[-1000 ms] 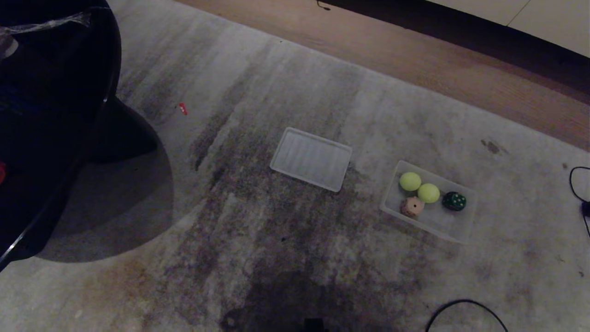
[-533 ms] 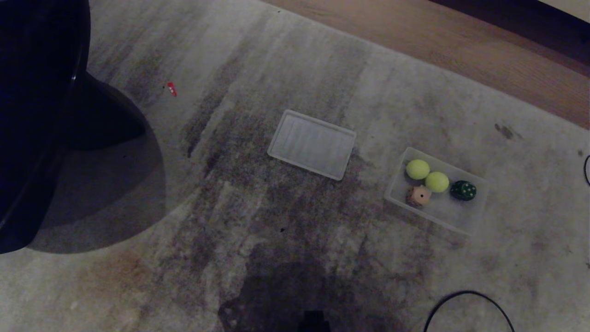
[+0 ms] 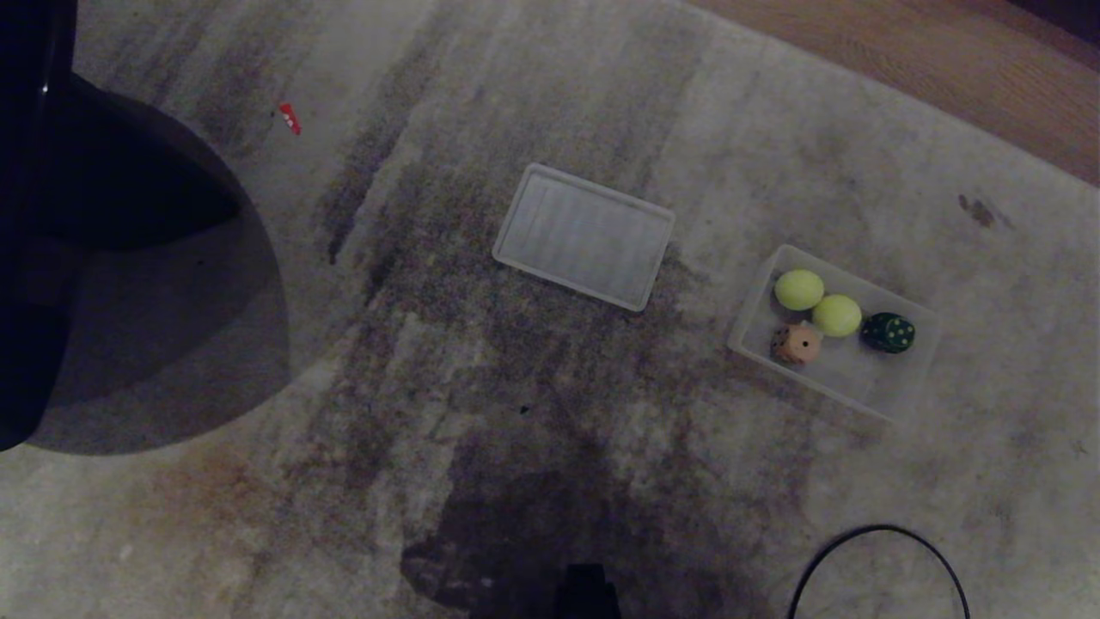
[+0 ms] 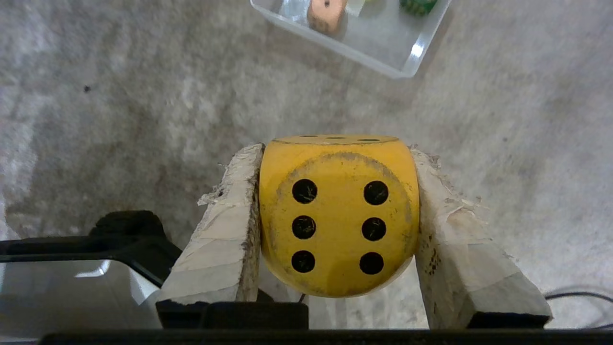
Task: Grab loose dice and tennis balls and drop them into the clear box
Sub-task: Put the toys in the box
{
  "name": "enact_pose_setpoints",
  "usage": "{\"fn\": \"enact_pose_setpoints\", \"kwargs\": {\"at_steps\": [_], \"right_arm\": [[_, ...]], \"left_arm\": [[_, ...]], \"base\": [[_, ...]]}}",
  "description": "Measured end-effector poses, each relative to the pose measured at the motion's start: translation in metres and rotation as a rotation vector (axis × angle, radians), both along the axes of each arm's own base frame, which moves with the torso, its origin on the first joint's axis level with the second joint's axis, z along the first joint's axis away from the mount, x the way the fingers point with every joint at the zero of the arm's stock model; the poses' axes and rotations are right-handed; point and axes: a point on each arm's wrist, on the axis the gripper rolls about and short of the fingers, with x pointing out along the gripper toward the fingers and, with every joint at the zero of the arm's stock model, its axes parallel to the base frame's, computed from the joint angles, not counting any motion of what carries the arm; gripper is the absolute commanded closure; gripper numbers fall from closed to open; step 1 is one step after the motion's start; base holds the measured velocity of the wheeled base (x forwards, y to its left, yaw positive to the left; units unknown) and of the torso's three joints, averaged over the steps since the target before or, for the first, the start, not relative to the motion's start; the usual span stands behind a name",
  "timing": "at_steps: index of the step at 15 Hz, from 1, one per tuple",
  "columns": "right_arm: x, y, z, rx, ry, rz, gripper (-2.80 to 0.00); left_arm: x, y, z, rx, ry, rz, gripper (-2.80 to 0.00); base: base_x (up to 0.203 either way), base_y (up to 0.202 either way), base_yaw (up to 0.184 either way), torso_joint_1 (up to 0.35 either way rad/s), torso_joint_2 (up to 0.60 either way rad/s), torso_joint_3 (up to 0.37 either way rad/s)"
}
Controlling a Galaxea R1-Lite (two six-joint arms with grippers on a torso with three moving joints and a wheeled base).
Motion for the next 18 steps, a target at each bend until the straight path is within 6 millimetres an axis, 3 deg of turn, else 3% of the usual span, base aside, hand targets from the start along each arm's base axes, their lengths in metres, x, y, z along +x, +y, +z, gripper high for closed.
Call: {"fn": "enact_pose_setpoints", "kwargs": {"at_steps": [18], "right_arm": [[0.0000,0.0000,-0.0001,-0.005,0.002,0.002,0.00]], "left_arm": [[0.0000,0.0000,0.0000,-0.009,0.000,0.001,0.00]], "base": [[0.000,0.000,0.000,0.002,0.00,-0.181]]}}
